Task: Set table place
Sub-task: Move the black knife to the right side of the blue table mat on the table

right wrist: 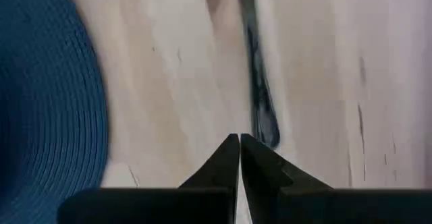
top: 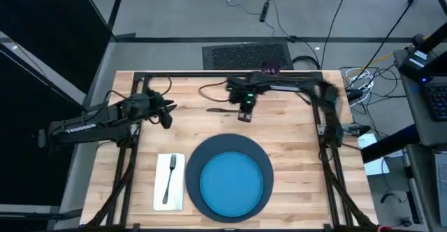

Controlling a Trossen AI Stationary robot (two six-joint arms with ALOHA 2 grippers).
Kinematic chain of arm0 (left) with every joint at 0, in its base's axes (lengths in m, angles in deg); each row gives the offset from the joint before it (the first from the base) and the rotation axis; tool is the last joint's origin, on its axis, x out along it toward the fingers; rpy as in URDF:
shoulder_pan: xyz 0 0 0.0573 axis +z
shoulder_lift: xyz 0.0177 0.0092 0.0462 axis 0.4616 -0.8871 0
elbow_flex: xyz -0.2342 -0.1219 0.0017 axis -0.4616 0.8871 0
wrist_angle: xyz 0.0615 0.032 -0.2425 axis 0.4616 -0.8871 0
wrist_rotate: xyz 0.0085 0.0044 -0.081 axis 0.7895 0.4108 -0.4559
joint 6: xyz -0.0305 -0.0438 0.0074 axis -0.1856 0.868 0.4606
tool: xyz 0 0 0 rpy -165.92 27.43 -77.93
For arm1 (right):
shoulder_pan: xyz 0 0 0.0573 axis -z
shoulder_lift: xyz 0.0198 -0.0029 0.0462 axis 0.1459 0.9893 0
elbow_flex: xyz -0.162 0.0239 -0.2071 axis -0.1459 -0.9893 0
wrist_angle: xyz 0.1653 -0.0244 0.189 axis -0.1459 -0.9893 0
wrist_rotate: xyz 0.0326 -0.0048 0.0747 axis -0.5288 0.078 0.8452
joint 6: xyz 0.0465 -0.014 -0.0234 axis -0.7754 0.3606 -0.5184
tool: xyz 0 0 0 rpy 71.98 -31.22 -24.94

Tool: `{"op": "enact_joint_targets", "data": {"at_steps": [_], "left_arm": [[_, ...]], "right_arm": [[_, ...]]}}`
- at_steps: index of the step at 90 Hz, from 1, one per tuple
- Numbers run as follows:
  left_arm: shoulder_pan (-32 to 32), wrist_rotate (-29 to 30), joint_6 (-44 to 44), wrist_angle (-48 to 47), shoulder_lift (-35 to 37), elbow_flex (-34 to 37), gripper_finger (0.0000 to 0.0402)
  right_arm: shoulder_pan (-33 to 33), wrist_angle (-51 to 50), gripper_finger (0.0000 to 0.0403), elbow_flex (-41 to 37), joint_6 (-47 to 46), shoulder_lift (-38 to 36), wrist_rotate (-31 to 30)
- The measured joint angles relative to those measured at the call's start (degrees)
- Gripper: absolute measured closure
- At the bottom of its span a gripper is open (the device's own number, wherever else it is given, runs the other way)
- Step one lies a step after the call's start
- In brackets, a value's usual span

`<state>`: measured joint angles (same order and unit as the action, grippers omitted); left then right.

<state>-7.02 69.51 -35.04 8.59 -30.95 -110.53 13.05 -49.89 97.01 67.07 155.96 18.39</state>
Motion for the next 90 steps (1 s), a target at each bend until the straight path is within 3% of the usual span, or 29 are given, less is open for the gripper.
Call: {"op": "enact_joint_targets", "data": {"at_steps": [22, 39, 60, 75, 90], "left_arm": [[0.00, 0.27, 0.02, 1.74, 0.00, 0.00, 0.0304], [0.01, 0.46, 0.15, 3.63, 0.00, 0.00, 0.0304], [0.00, 0.46, 0.17, 3.73, 0.00, 0.00, 0.0304], [0.00, 0.48, 0.20, 3.74, 0.00, 0.00, 0.0304], [0.01, 0.47, 0.22, 3.72, 0.00, 0.00, 0.0304]], "right_arm": [[-0.01, 26.59, 0.0403, -26.51, -3.22, -27.30, 0.09], [-0.03, 42.58, 0.0403, -33.61, -0.48, -36.04, 0.07], [0.39, 51.44, 0.0403, -29.11, 1.32, -30.83, 0.39], [1.18, 48.22, 0.0390, -20.29, 5.52, -19.93, 1.60], [1.05, 36.66, 0.0325, -7.72, 7.42, -8.30, 4.95]]}}
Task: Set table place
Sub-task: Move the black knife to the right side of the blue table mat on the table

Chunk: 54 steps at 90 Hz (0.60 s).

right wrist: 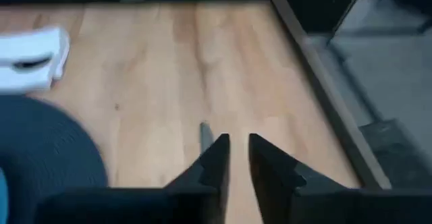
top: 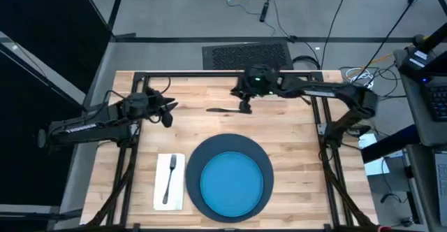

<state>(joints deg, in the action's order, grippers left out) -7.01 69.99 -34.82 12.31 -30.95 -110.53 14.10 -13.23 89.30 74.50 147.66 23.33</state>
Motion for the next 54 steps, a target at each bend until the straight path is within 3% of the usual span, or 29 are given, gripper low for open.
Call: {"op": "enact_joint_targets", "data": {"at_steps": [12, 22, 54], "left_arm": [[0.01, 0.00, -0.02, -0.17, 0.00, 0.00, 0.0304], [0.00, 0.00, -0.04, -0.27, 0.00, 0.00, 0.0304], [-0.01, -0.01, -0.08, -0.65, -0.01, 0.00, 0.0304]], "right_arm": [[0.03, -9.98, 0.0265, 6.96, 2.78, 7.53, 0.31], [0.04, -11.75, 0.0240, 7.96, 3.23, 11.36, -3.09], [0.63, -14.12, 0.0252, 7.97, 3.12, 18.67, -2.87]]}}
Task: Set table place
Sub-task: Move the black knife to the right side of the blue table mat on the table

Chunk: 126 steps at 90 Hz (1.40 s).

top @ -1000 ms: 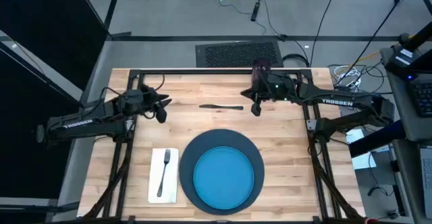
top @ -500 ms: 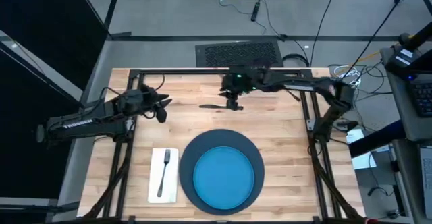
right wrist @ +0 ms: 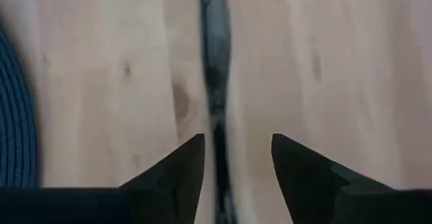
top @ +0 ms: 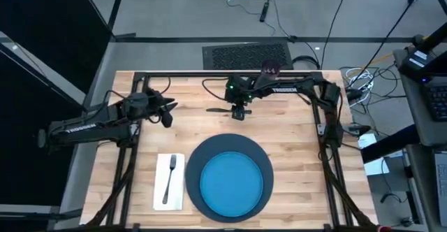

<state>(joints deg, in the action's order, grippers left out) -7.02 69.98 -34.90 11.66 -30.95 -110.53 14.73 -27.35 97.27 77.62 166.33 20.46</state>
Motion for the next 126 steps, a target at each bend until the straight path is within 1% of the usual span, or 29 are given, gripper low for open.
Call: {"op": "enact_joint_targets", "data": {"at_steps": [18, 75, 126], "left_arm": [[0.01, -0.01, -0.01, 0.01, 0.01, 0.00, 0.0304], [0.00, -0.49, 0.14, 0.03, 0.01, 0.00, 0.0304], [0.00, -0.85, 1.11, 0.05, 0.00, 0.00, 0.0304]], "right_arm": [[0.06, -0.21, 0.0266, -0.10, -1.14, -0.02, -0.04], [-0.72, -0.01, 0.0311, -3.86, -5.62, -0.08, -0.69], [-0.73, -0.63, 0.0314, -4.78, -7.16, -0.08, -0.67]]}}
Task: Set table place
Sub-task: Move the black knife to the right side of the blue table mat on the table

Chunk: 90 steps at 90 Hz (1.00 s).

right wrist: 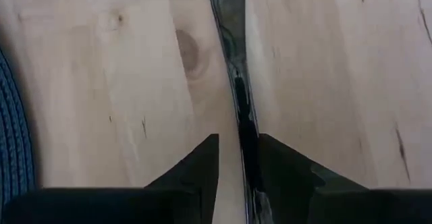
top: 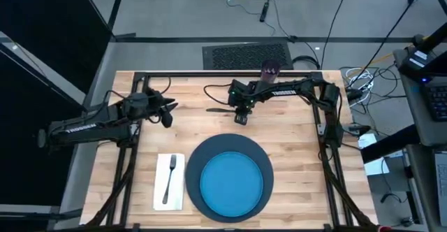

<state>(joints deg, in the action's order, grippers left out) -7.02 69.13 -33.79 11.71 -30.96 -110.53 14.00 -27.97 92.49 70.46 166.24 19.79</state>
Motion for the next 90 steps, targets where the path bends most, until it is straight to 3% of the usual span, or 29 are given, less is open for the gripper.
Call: {"op": "enact_joint_targets", "data": {"at_steps": [90], "left_arm": [[0.02, -1.30, 0.39, 0.16, 0.01, 0.00, 0.0304]], "right_arm": [[0.02, 0.22, 0.0314, -1.00, -4.43, 0.61, -0.19]]}}
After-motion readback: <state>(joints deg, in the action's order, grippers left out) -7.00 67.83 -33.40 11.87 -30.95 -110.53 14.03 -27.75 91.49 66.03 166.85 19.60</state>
